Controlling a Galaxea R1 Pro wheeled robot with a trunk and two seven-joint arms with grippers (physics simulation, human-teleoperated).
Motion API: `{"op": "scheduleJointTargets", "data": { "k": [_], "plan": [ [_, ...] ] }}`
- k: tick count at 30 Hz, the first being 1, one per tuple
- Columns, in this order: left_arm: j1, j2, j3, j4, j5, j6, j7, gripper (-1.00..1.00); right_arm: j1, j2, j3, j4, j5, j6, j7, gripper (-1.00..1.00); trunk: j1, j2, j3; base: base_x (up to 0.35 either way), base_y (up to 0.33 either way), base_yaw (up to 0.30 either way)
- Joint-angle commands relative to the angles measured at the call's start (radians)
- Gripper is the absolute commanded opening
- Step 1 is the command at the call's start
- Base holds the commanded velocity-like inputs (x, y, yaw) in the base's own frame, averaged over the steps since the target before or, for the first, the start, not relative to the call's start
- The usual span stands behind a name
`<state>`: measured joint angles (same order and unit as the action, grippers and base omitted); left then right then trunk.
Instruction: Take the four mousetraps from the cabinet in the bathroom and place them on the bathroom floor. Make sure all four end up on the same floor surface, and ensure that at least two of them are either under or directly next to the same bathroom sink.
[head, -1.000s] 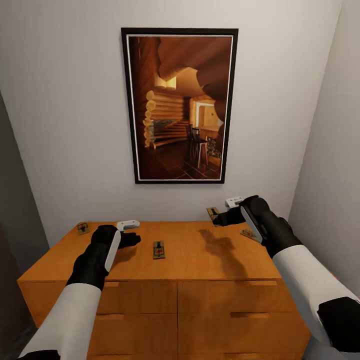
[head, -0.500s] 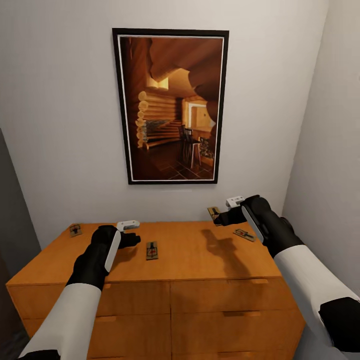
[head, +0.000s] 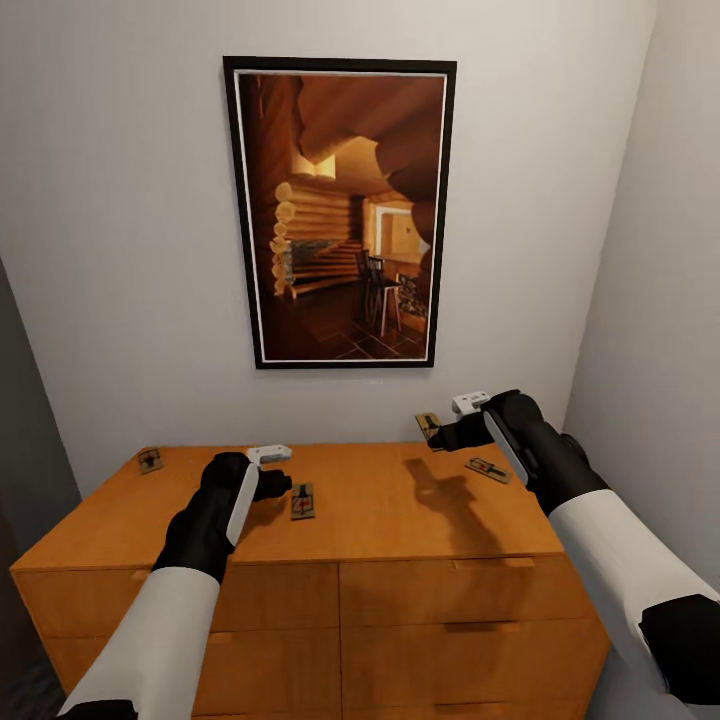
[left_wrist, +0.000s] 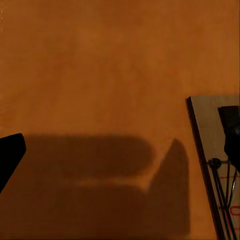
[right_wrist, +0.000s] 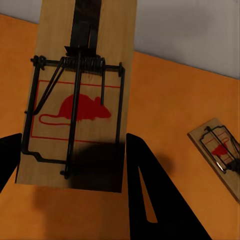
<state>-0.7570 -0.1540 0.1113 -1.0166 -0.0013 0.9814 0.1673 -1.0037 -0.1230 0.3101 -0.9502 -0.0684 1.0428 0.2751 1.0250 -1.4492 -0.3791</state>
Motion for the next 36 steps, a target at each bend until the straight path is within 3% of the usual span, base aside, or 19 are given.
{"op": "scheduleJointTargets", "data": {
  "k": [1, 6, 10, 15, 25, 36],
  "plan": [
    [-0.001, -0.009, 0.002, -0.001, 0.002, 0.005, 0.036, 1.00, -0.001, -0.003, 0.003, -0.001, -0.010, 0.004, -0.004, -1.00, 0.000, -0.001, -0.001, 0.000, 0.000, 0.000],
    [-0.001, -0.020, 0.002, -0.003, 0.015, 0.007, 0.100, 1.00, -0.001, -0.005, 0.003, -0.001, -0.010, 0.004, -0.004, -1.00, 0.000, -0.001, -0.001, 0.000, 0.000, 0.000],
    [-0.001, -0.021, 0.002, -0.002, 0.038, 0.008, 0.117, 1.00, -0.001, -0.006, 0.003, -0.001, -0.010, 0.004, -0.004, -1.00, 0.000, -0.001, -0.001, 0.000, 0.000, 0.000],
    [-0.001, -0.021, 0.001, -0.001, 0.056, 0.008, 0.129, 1.00, -0.001, -0.006, 0.003, -0.001, -0.010, 0.004, -0.004, -1.00, 0.000, -0.001, -0.001, 0.000, 0.000, 0.000],
    [-0.001, -0.021, -0.001, -0.004, 0.059, 0.008, 0.139, 1.00, -0.001, -0.006, 0.003, -0.001, -0.010, 0.004, -0.004, -1.00, 0.000, -0.001, -0.001, 0.000, 0.000, 0.000],
    [-0.001, -0.021, -0.041, -0.011, 0.060, 0.008, 0.137, 1.00, -0.001, -0.005, 0.003, 0.000, -0.011, 0.004, -0.004, -1.00, 0.000, -0.001, -0.001, 0.000, 0.000, 0.000]
  ]
}}
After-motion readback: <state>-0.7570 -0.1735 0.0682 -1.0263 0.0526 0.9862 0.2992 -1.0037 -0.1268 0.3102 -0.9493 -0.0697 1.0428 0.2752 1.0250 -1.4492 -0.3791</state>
